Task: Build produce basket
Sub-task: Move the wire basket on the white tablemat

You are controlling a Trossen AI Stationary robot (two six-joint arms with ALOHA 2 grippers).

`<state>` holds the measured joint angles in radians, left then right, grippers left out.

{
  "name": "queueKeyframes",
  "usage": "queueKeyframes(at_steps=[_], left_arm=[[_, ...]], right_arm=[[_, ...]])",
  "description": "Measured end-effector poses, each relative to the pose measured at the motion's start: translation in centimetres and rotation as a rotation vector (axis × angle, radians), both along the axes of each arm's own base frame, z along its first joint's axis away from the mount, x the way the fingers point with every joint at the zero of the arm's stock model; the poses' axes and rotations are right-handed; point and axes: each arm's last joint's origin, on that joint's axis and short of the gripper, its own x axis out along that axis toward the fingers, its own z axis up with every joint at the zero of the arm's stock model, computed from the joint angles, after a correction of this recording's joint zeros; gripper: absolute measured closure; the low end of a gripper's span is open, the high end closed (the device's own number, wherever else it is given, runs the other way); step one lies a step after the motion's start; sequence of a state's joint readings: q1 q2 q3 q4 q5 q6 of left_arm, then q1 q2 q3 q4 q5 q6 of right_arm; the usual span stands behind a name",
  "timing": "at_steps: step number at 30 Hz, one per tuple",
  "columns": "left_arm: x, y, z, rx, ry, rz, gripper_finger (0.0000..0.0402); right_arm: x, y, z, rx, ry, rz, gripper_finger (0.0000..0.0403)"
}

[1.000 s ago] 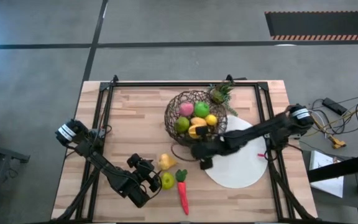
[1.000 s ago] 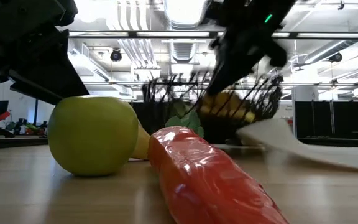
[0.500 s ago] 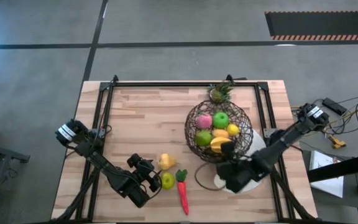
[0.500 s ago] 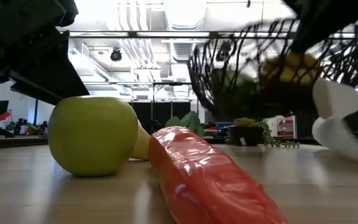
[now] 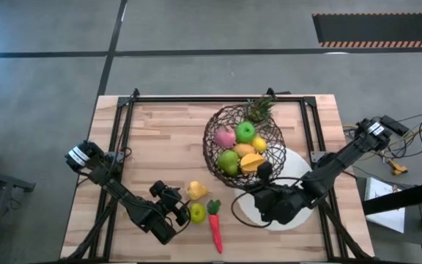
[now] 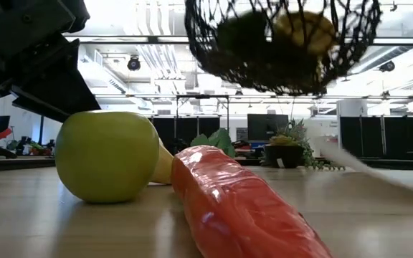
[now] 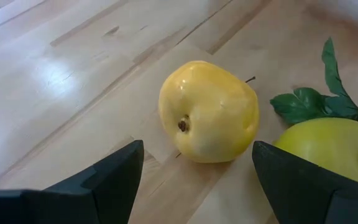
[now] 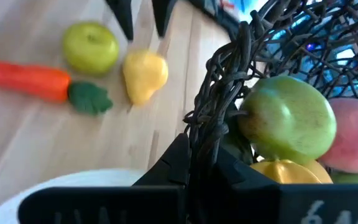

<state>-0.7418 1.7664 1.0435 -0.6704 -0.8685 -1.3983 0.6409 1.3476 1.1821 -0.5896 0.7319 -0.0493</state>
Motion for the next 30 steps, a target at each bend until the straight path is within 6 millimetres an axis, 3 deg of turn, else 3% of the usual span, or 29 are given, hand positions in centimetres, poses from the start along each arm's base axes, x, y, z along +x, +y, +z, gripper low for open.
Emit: queueKeyframes(at_steps=[6, 10, 20, 30], left_arm=[[0.1, -0.1, 0.0, -0.011, -0.012, 0.001, 0.0118], [0.2, -0.2, 0.0, -0.023, -0.024, 0.001, 0.0118], [0.2, -0.2, 0.0, -0.017, -0.020, -0.006, 0.0118], [0.2, -0.1, 0.0, -0.006, -0.011, -0.016, 0.0118]], right_arm=[[-1.3, 0.9, 2.6, 0.061, 0.004, 0.020, 0.0390], [-3.3, 1.6, 2.1, 0.146, 0.123, -0.038, 0.0390], [-7.6, 2.8, -3.7, 0.234, 0.229, -0.212, 0.0390], [-8.4, 2.2, -8.4, 0.281, 0.305, -0.230, 0.0390]])
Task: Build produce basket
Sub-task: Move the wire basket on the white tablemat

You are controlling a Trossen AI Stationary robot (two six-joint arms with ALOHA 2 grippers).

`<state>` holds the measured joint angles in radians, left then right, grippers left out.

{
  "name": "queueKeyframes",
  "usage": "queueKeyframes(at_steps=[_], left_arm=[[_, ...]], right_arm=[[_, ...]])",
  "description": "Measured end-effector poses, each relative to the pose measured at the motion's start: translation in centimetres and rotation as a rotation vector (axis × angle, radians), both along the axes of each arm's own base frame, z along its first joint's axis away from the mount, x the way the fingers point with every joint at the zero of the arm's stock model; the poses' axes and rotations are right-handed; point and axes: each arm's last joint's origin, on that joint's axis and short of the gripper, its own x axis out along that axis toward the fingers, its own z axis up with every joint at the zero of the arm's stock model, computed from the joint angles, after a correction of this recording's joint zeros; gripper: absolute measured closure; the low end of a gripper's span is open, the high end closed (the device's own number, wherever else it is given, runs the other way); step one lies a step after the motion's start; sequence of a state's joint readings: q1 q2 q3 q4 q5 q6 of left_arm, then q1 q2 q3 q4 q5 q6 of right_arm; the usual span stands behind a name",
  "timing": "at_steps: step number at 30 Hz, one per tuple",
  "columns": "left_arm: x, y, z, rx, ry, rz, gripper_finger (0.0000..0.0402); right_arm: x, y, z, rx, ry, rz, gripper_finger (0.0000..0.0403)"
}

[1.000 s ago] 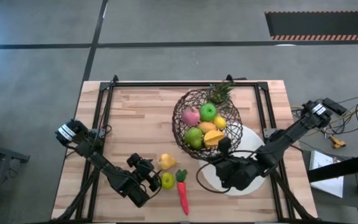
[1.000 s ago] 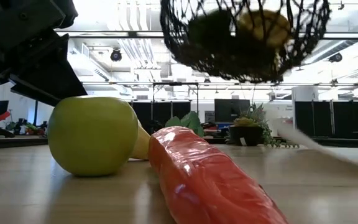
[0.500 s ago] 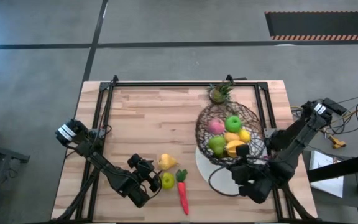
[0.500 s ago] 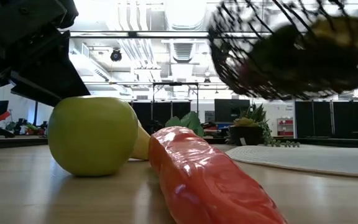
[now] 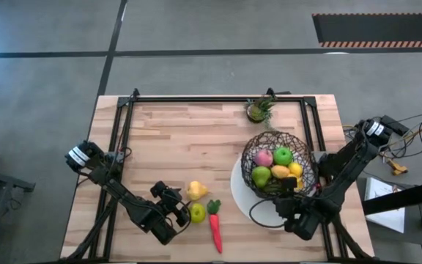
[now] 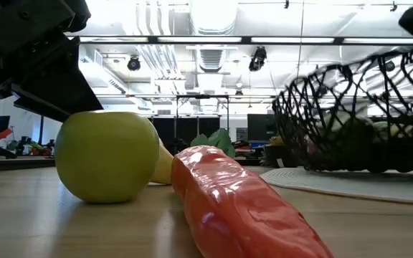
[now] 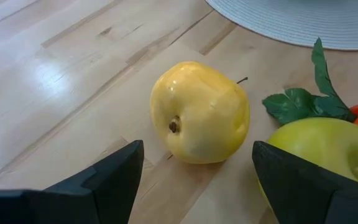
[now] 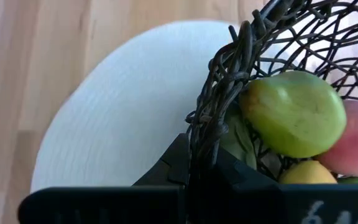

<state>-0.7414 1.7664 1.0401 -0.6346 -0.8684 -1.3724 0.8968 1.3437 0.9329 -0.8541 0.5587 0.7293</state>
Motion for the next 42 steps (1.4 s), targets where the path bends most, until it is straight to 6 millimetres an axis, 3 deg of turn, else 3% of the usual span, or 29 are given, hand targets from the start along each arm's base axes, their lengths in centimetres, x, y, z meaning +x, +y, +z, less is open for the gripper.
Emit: queueKeyframes(at_steps=[6, 16, 24, 32, 36, 42], left_arm=[[0.0, 0.0, 0.0, -0.001, -0.002, 0.001, 0.0118], [0.1, -0.1, 0.1, -0.007, -0.008, 0.001, 0.0118], [0.1, -0.1, 0.0, -0.011, -0.011, 0.005, 0.0118], [0.1, -0.1, 0.0, -0.010, -0.010, 0.004, 0.0118], [0.0, 0.0, 0.5, -0.005, -0.007, -0.005, 0.0118], [-0.1, 0.1, 1.9, -0.008, -0.030, -0.031, 0.0118]], right_arm=[[-0.1, -0.1, -0.3, -0.002, 0.019, 0.009, 0.0390], [0.7, 1.5, 1.9, 0.056, 0.009, 0.070, 0.0390], [1.1, 3.2, -0.5, -0.003, 0.084, 0.084, 0.0390], [1.4, 3.6, -2.4, -0.077, 0.144, 0.070, 0.0386], [1.4, 3.7, -1.5, -0.059, 0.158, 0.065, 0.0352], [1.6, 4.1, 1.9, -0.007, 0.043, 0.070, 0.0287]])
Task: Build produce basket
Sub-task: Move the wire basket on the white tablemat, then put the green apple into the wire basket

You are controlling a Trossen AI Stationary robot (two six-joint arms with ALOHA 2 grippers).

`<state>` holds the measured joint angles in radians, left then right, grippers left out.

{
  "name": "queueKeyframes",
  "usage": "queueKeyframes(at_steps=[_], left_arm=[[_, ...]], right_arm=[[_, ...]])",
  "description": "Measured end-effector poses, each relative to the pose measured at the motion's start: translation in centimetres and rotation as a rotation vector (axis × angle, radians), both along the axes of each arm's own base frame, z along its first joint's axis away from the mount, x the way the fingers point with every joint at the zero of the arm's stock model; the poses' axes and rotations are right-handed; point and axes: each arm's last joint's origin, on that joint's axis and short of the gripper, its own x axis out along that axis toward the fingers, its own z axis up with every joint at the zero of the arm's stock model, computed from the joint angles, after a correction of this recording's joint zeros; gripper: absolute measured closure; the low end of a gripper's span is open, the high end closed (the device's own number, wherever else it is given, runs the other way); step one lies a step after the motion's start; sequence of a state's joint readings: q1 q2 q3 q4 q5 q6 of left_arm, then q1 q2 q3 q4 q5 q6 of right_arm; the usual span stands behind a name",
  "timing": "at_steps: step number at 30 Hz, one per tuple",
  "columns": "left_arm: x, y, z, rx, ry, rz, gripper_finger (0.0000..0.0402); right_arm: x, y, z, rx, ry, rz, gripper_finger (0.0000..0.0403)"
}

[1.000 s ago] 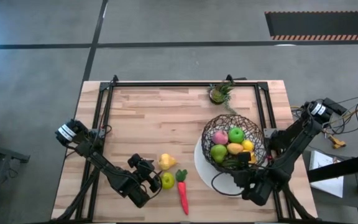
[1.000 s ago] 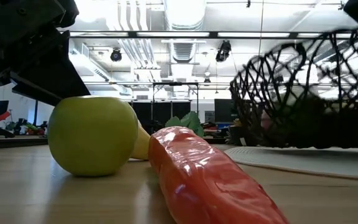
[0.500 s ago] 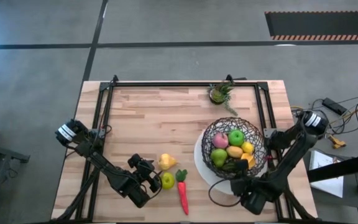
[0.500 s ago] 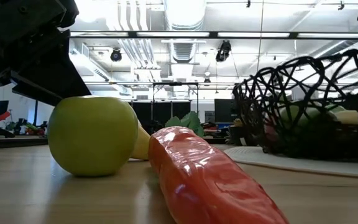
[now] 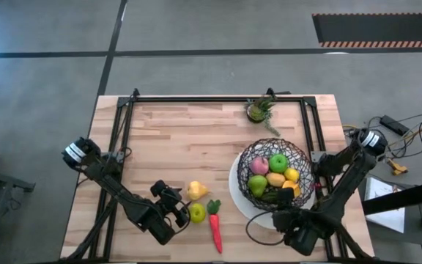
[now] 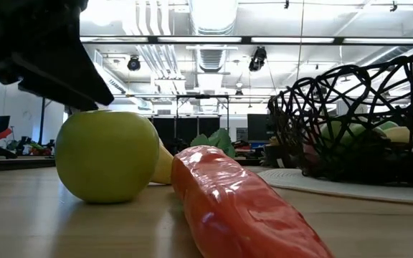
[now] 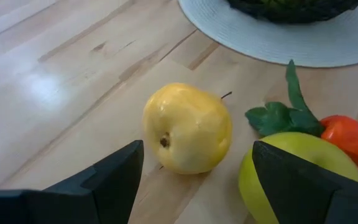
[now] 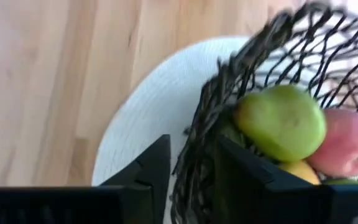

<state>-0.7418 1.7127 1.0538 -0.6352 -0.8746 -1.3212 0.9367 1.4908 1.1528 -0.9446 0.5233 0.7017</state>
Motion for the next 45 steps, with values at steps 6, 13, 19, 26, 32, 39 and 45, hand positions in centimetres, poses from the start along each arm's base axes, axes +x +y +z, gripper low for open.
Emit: queueKeyframes(at_steps=[6, 13, 19, 26, 32, 39, 45], left_arm=[[0.3, 0.2, 0.1, 0.111, -0.011, -0.034, 0.0118], [3.6, 0.7, 2.1, 0.045, 0.104, -0.313, 0.0118], [5.4, -0.1, 3.8, 0.077, 0.134, -0.614, 0.0118], [5.2, -0.6, 3.7, 0.117, 0.134, -0.685, 0.0118], [6.4, -0.2, 4.3, 0.078, 0.020, -0.654, 0.0118], [6.8, 0.2, 4.3, 0.036, 0.021, -0.683, 0.0088], [6.4, 0.2, 3.8, -0.004, 0.089, -0.745, 0.0040]], right_arm=[[-0.7, 0.9, 1.9, -0.005, -0.142, 0.025, 0.0270], [-1.1, 1.7, 1.0, -0.046, -0.191, 0.042, 0.0272], [-1.0, 1.8, 0.5, -0.019, -0.209, 0.036, 0.0275], [-1.1, 1.9, 0.2, -0.011, -0.211, 0.040, 0.0276], [-1.1, 1.8, -0.3, -0.007, -0.213, 0.039, 0.0276], [-1.3, 1.6, -0.9, -0.025, -0.202, 0.041, 0.0280], [-1.3, 1.6, -1.0, -0.019, -0.205, 0.041, 0.0289]])
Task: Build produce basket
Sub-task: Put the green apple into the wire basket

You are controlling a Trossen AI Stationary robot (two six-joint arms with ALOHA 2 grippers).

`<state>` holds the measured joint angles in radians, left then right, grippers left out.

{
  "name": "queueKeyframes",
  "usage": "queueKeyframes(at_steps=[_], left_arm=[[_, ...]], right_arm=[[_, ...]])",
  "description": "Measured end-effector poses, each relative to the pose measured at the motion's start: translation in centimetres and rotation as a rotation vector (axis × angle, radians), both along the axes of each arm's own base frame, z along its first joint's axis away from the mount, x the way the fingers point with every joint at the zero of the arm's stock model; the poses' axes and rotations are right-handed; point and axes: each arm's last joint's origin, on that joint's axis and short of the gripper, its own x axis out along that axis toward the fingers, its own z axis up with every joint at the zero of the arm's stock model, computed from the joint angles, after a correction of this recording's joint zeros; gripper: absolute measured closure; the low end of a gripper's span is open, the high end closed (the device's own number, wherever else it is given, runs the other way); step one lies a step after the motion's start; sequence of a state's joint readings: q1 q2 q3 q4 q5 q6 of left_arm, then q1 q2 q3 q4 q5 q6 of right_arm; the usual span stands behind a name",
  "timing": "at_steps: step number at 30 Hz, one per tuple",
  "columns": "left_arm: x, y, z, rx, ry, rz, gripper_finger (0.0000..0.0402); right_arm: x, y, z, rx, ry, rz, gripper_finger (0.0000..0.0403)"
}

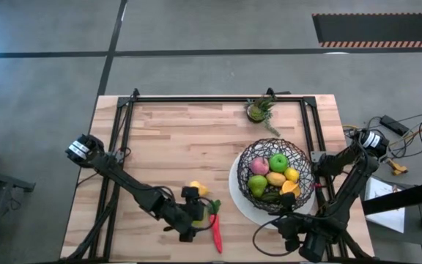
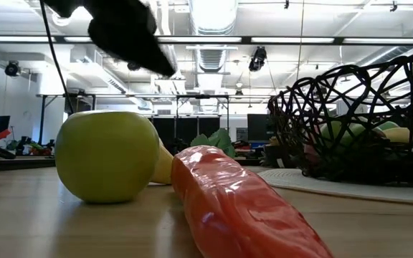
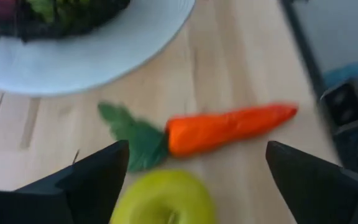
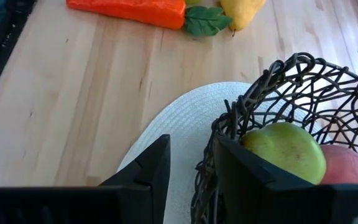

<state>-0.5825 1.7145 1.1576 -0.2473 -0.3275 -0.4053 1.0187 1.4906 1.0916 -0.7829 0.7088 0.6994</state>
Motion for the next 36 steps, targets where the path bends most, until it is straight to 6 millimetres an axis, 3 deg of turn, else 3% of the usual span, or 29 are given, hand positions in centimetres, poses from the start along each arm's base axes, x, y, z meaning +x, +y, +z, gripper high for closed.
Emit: queueKeyframes(at_steps=[11, 20, 29, 36], left_arm=[[-1.8, -0.8, -2.3, 0.092, 0.116, 0.062, 0.0033], [-1.1, -1.8, -5.1, 0.144, 0.097, 0.111, 0.0033], [-0.4, -2.2, -5.6, 0.089, 0.032, 0.111, 0.0034], [-0.4, -2.3, -5.5, 0.084, 0.030, 0.109, 0.0054]], right_arm=[[0.1, 0.1, 0.0, 0.010, -0.006, 0.000, 0.0301], [0.1, 0.1, 0.0, 0.011, -0.007, 0.000, 0.0301], [-0.1, 0.2, 0.0, 0.013, -0.006, 0.008, 0.0314], [-1.8, 1.6, 0.4, 0.030, -0.011, 0.078, 0.0325]])
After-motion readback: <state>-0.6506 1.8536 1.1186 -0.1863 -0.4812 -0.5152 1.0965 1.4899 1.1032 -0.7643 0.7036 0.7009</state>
